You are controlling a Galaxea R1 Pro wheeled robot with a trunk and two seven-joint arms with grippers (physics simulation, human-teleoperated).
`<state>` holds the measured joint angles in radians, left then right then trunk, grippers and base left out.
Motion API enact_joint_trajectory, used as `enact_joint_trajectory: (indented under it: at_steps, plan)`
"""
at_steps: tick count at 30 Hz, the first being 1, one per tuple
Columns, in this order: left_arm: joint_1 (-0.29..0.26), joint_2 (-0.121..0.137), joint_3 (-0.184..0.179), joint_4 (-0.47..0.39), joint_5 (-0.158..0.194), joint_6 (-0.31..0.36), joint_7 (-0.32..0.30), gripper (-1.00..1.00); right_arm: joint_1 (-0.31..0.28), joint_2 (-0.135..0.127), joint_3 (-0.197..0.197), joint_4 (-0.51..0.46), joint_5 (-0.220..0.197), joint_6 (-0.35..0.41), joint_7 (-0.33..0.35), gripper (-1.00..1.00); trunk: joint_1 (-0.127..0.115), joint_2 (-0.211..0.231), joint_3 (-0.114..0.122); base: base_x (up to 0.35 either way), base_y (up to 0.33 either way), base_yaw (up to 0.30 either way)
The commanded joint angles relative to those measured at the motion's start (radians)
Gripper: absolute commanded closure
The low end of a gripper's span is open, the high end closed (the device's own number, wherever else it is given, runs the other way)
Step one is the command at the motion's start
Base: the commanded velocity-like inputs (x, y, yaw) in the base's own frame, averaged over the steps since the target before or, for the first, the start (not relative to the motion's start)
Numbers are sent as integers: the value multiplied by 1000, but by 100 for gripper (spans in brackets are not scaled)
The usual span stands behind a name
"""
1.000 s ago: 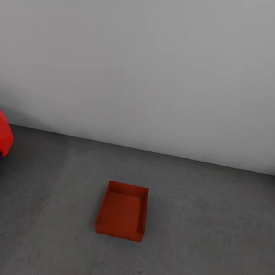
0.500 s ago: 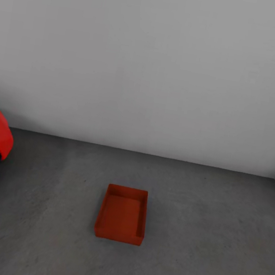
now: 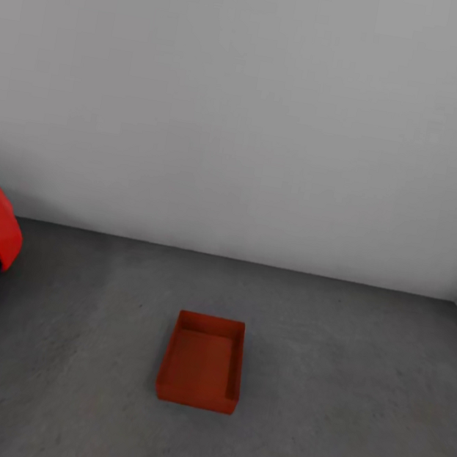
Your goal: Move the two storage containers from the living room to the garage. In the garage, place one container on the floor and stack the other container on top of it (either order is fine).
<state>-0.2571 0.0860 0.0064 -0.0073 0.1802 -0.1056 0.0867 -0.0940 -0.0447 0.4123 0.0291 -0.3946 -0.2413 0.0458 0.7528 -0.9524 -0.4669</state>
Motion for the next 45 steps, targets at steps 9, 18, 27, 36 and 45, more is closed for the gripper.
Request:
enact_joint_trajectory:
  at_steps: [9, 18, 27, 36, 45]
  plan:
    - [-1, 0, 0, 1, 5, -3, 1, -100, -1, 1, 8, 3, -9, -2, 5, -100, 0, -1, 14, 0, 0, 0]
    - [-1, 0, 0, 0, 5, -3, 1, -100, -1, 1, 8, 3, -8, -1, 5, -100, 0, -1, 29, 0, 0, 0]
    - [-1, 0, 0, 1, 5, -3, 1, -100, -1, 0, 8, 3, -9, -1, 5, -100, 0, -1, 43, 0, 0, 0]
    - [-1, 0, 0, 0, 5, -3, 1, -100, -1, 0, 8, 3, -9, -1, 5, -100, 0, -1, 58, 0, 0, 0]
    - [-1, 0, 0, 1, 5, -3, 1, -100, -1, 0, 8, 3, -9, -1, 5, -100, 0, -1, 73, 0, 0, 0]
